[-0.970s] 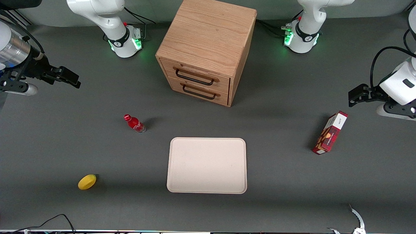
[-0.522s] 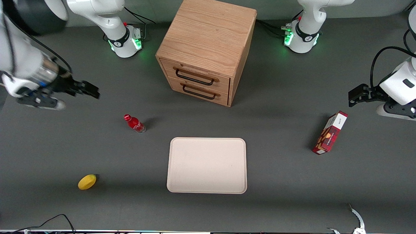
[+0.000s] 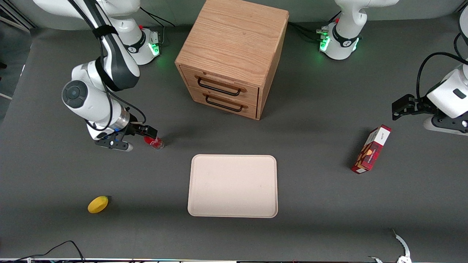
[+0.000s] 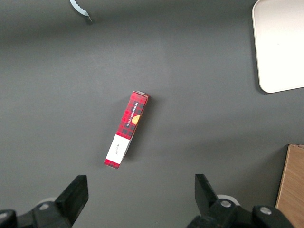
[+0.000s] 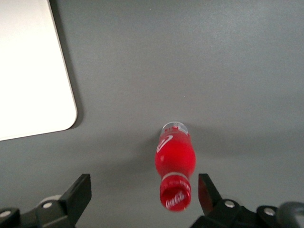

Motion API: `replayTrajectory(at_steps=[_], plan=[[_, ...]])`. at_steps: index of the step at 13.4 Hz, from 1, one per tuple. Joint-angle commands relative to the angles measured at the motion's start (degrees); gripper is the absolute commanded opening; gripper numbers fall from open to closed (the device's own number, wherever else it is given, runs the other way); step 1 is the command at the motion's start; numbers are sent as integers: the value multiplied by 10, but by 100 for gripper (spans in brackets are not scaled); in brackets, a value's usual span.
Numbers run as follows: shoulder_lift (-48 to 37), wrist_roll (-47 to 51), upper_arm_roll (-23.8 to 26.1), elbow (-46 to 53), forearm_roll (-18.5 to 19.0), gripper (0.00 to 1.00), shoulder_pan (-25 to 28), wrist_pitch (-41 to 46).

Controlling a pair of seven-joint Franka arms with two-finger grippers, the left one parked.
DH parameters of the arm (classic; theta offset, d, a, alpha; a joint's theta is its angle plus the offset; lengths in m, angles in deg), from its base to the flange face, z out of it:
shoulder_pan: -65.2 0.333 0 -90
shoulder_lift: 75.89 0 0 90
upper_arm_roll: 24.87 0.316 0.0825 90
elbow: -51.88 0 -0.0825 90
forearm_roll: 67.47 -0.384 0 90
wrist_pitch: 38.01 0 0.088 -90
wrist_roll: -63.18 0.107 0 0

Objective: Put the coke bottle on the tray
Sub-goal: 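Close the right gripper on the bottle and lift it off the table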

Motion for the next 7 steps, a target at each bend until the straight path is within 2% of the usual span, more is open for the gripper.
replayTrajectory(at_steps=[1,4,5,6,7], plan=[[-10,22,-1,-24,38,100,3,-18],[-13,23,-1,-51,40,97,3,-44],[-15,22,-1,-53,40,83,3,-44],[-16,22,-1,-55,41,64,3,-44],[-16,22,-1,-55,42,39,4,-44]])
